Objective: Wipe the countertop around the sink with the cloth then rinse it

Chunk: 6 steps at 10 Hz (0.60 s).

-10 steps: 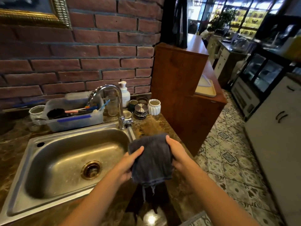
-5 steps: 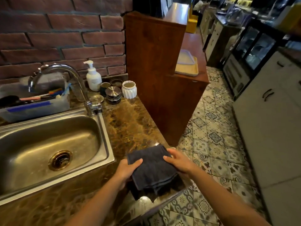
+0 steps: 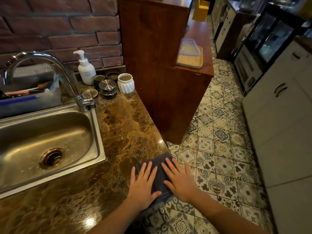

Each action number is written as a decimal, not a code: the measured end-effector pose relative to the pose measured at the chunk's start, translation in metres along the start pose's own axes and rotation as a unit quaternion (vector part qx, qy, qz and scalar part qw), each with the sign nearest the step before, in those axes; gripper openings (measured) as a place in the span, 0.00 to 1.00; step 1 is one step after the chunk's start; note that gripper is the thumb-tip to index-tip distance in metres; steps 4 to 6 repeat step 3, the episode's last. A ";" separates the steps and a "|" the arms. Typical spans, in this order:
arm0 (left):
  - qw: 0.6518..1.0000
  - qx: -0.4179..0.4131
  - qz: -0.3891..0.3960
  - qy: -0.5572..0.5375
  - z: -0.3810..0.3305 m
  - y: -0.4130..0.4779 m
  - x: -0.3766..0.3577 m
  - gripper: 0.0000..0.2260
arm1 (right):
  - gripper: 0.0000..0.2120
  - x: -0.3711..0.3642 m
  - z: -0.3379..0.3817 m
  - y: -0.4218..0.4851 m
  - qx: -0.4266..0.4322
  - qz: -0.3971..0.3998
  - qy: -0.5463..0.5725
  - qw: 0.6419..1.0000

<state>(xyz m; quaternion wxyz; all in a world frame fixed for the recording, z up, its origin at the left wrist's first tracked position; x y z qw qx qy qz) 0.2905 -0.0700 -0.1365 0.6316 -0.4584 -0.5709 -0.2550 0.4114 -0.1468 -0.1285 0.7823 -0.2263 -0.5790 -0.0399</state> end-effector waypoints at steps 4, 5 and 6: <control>0.996 0.009 0.089 -0.029 0.001 0.001 0.005 0.50 | 0.32 -0.003 -0.014 0.008 0.001 -0.064 -0.031 0.997; 0.996 0.009 0.089 -0.029 0.001 0.001 0.005 0.50 | 0.32 -0.003 -0.014 0.008 0.001 -0.064 -0.031 0.997; 0.996 0.009 0.089 -0.029 0.001 0.001 0.005 0.50 | 0.32 -0.003 -0.014 0.008 0.001 -0.064 -0.031 0.997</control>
Point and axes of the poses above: each hand's wrist, its own y-axis towards the middle knuckle, its own x-axis out of the back of the hand, z = x × y, the point moved 8 cm from there along y, towards the middle knuckle, and after that the axes turned 8 degrees about y, right-handed, at the moved point
